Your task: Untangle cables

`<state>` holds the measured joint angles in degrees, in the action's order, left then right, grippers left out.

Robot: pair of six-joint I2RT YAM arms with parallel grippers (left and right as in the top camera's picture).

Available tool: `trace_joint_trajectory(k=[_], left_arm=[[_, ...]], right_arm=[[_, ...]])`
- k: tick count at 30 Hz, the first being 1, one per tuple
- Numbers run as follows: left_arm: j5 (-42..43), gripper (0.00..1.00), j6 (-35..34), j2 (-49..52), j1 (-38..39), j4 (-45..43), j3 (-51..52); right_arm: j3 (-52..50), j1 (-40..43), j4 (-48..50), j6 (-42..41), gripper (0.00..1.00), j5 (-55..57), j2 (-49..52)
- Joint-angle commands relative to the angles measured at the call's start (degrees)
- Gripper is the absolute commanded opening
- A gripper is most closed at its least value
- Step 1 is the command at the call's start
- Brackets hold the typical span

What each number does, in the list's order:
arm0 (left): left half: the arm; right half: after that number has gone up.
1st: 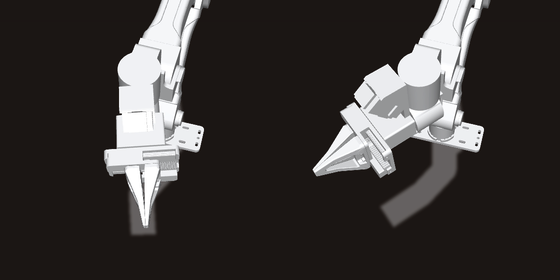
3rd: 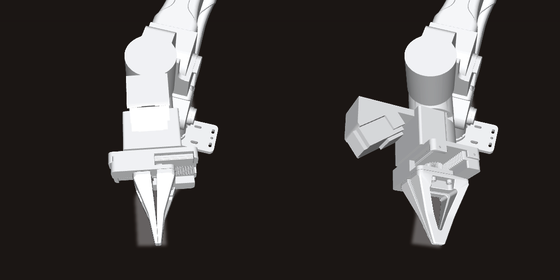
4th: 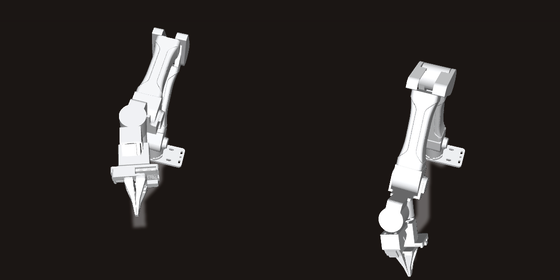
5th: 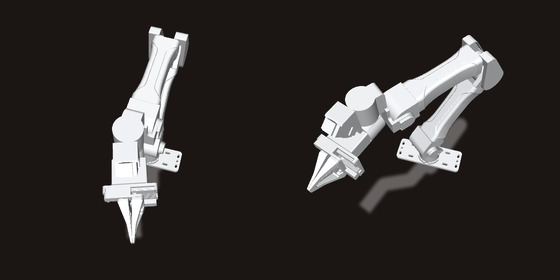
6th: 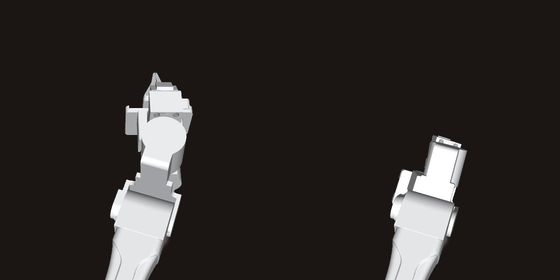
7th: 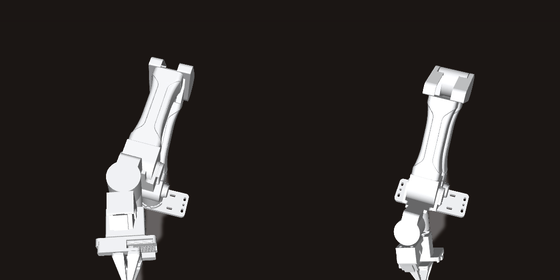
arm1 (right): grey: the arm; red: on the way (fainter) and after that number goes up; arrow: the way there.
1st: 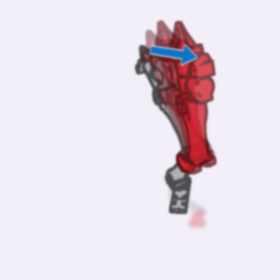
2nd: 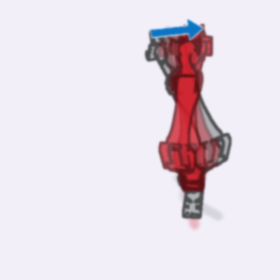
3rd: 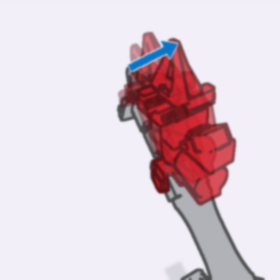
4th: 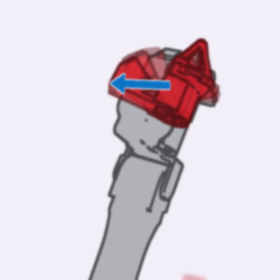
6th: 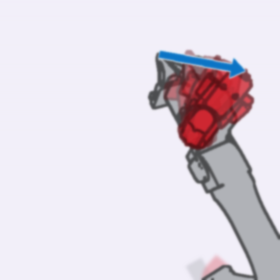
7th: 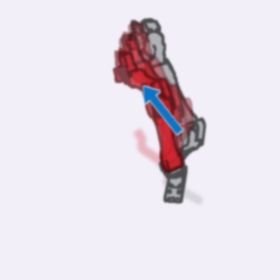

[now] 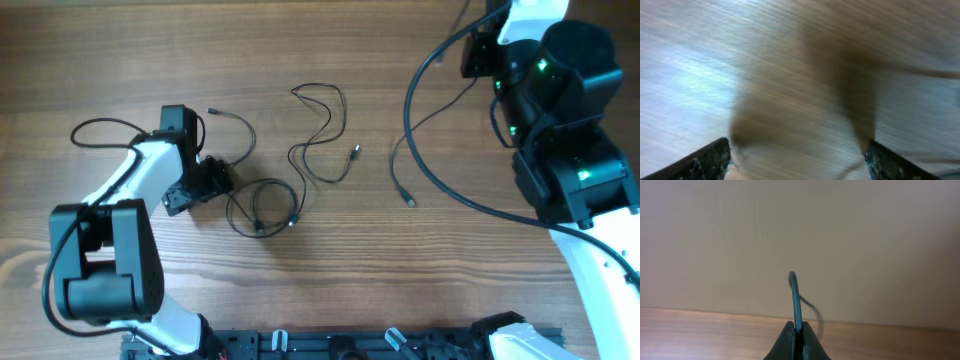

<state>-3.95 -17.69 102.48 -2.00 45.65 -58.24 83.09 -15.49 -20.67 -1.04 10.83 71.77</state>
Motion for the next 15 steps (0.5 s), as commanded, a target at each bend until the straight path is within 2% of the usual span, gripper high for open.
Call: trace_joint_trajectory(k=[1, 5, 9, 11, 15], left_arm=[[-16.4, 0.99, 1.5, 1.9, 4.2, 8.0, -7.4], [-24.6, 1.00, 10.1, 1.9, 9.6, 15.6, -15.9], [-27.0, 1.00, 25.0, 1.9, 12.2, 21.9, -19.0], [-30.4, 1.00, 26.2, 1.9, 12.2, 22.1, -19.0], [-30.0, 1.00, 23.6, 1.9, 12.1, 19.3, -19.0]], right_arm=[[0.6, 1.9, -2.0, -5.4, 0.04, -7.1, -0.7], [0.6, 2.5, -4.9, -5.4, 0.04, -7.1, -0.6], [0.6, 3.2, -7.0, -5.3, 0.04, -7.1, -0.3], [0.6, 4.1, -7.8, -5.4, 0.04, -7.1, 0.0], [0.5, 5.1, -10.1, -5.4, 0.04, -8.2, 1.6]])
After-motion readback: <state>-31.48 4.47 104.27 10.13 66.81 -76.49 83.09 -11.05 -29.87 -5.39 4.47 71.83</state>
